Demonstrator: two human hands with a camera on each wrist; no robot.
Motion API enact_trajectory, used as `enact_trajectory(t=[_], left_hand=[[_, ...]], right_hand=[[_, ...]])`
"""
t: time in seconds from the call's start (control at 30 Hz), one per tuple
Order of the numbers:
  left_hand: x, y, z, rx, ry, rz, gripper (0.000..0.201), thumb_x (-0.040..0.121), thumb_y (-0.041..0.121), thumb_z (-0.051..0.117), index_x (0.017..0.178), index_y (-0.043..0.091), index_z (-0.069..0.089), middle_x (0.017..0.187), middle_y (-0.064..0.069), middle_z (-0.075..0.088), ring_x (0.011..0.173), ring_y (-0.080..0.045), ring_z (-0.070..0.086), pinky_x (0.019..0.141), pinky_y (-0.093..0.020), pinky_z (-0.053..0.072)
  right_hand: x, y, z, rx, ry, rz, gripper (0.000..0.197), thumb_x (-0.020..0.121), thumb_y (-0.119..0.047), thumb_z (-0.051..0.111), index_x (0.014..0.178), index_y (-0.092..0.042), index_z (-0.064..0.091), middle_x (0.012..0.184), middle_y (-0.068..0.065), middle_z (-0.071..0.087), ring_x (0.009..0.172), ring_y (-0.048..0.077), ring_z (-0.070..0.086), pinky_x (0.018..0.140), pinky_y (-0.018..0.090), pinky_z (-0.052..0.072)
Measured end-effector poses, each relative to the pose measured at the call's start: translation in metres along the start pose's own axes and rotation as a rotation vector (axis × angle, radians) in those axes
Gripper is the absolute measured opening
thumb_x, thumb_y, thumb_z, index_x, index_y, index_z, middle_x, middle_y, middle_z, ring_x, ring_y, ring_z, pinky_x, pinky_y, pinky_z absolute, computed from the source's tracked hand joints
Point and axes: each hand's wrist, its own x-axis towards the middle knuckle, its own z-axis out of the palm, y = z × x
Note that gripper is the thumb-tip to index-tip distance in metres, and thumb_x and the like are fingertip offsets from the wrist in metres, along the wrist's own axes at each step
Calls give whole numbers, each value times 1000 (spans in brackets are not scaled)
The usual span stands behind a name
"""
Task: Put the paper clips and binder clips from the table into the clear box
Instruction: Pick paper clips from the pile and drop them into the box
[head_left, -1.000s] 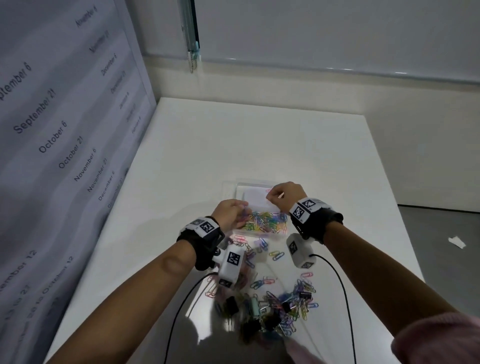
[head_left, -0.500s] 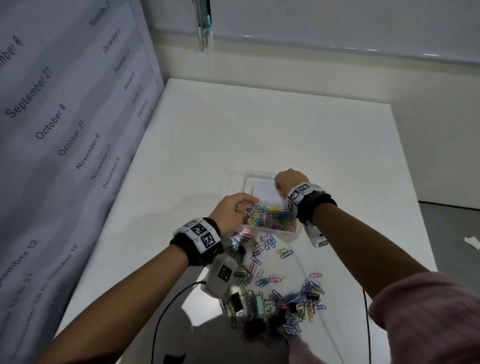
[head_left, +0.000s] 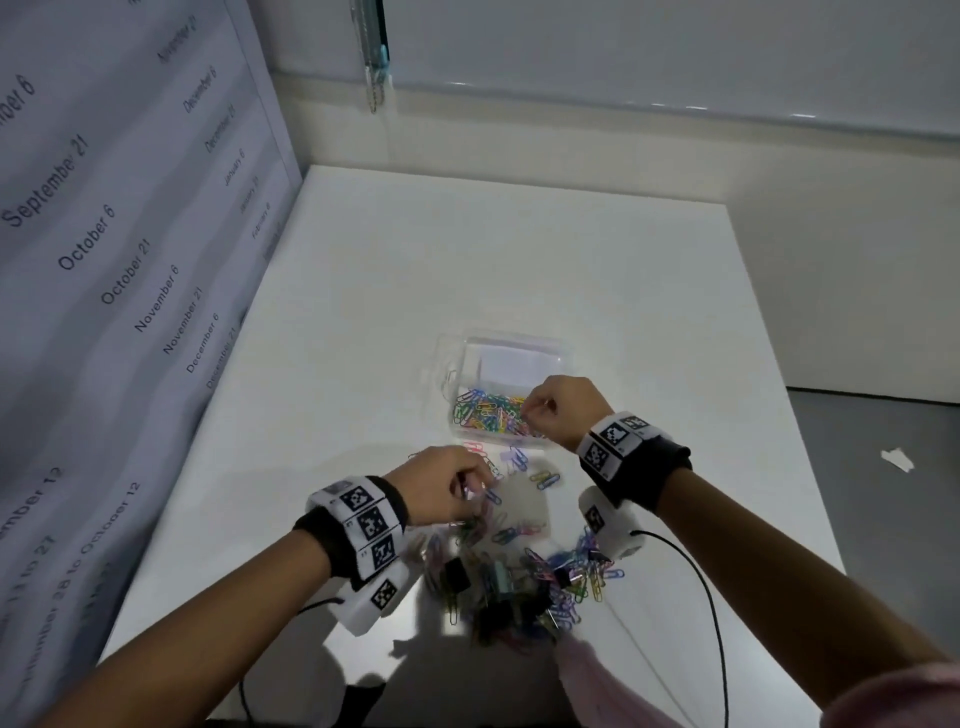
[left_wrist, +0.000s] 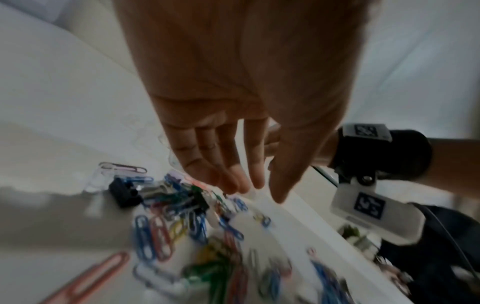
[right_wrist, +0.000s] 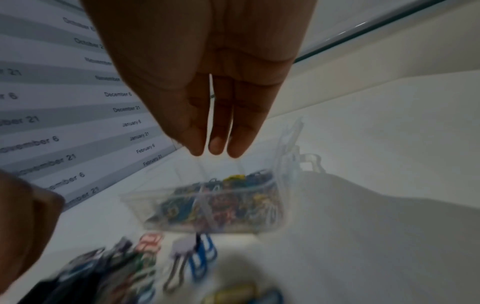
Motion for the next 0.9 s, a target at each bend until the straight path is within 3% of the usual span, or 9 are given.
enact_trajectory(t=[0.1, 0.2, 0.27, 0.37, 0.47, 0.53, 0.67, 0.77, 0.9], left_hand=[[-6, 3, 15, 207, -167, 60, 30, 76, 18, 71, 105, 14, 64, 96, -4, 67, 67, -8, 50, 60, -7, 36], [-9, 9, 29, 283, -215, 71, 33, 76, 25, 73, 104, 13, 63, 100, -6, 68, 77, -11, 50, 62, -18, 36], [-12, 13, 40, 311, -220, 58, 40, 74, 31, 75, 108, 13, 60, 104, -6, 66, 82, -12, 50, 67, -19, 40], [-15, 15, 59, 391, -229, 9, 55, 70, 43, 75, 112, 15, 53, 112, -6, 57, 99, -21, 53, 84, -32, 47], [-16, 14, 72, 449, -206, -6, 60, 70, 45, 74, 113, 12, 50, 115, -8, 52, 104, -25, 52, 89, -38, 47], [-16, 15, 76, 443, -166, -13, 53, 73, 39, 73, 111, 10, 51, 113, -9, 51, 103, -26, 52, 85, -35, 46], [-17, 17, 71, 423, -133, -17, 37, 80, 31, 66, 107, 10, 54, 112, -9, 54, 100, -25, 53, 80, -32, 44], [-20, 15, 59, 373, -64, -16, 34, 78, 32, 68, 104, 13, 55, 97, -3, 53, 82, -19, 51, 70, -27, 40], [-27, 9, 37, 272, 41, -9, 27, 74, 23, 68, 97, 15, 56, 84, 4, 52, 68, -11, 47, 58, -19, 37]], right_hand=[[-23, 7, 14, 12, 11, -5, 23, 80, -6, 53, 92, -9, 72, 101, 10, 69, 94, 25, 61, 79, 24, 42], [-53, 17, 30, 2, 3, -63, 16, 73, -3, 59, 82, -10, 71, 89, 11, 70, 78, 27, 61, 79, 36, 53], [-70, 22, 38, -8, -70, -64, 16, 69, -3, 64, 83, -9, 71, 83, 11, 67, 70, 23, 57, 75, 34, 53], [-91, 23, 45, -95, -261, 13, 24, 74, -17, 69, 97, -14, 67, 92, 4, 58, 78, 16, 49, 73, 21, 38], [-107, 24, 57, -176, -338, 24, 32, 73, -26, 71, 103, -17, 64, 107, 8, 60, 95, 24, 57, 76, 25, 41], [-114, 26, 65, -182, -343, 40, 32, 74, -24, 70, 104, -15, 65, 110, 10, 60, 102, 26, 58, 79, 28, 44], [-115, 32, 66, -170, -276, 88, 23, 76, -18, 63, 97, -10, 66, 106, 14, 61, 99, 31, 60, 79, 33, 48], [-110, 41, 59, -142, -215, 116, 22, 74, -13, 63, 95, -10, 67, 105, 14, 62, 99, 30, 58, 81, 32, 47], [-108, 48, 60, -85, -153, 0, 29, 70, -3, 61, 99, -5, 66, 99, 21, 61, 95, 37, 58, 81, 38, 46]])
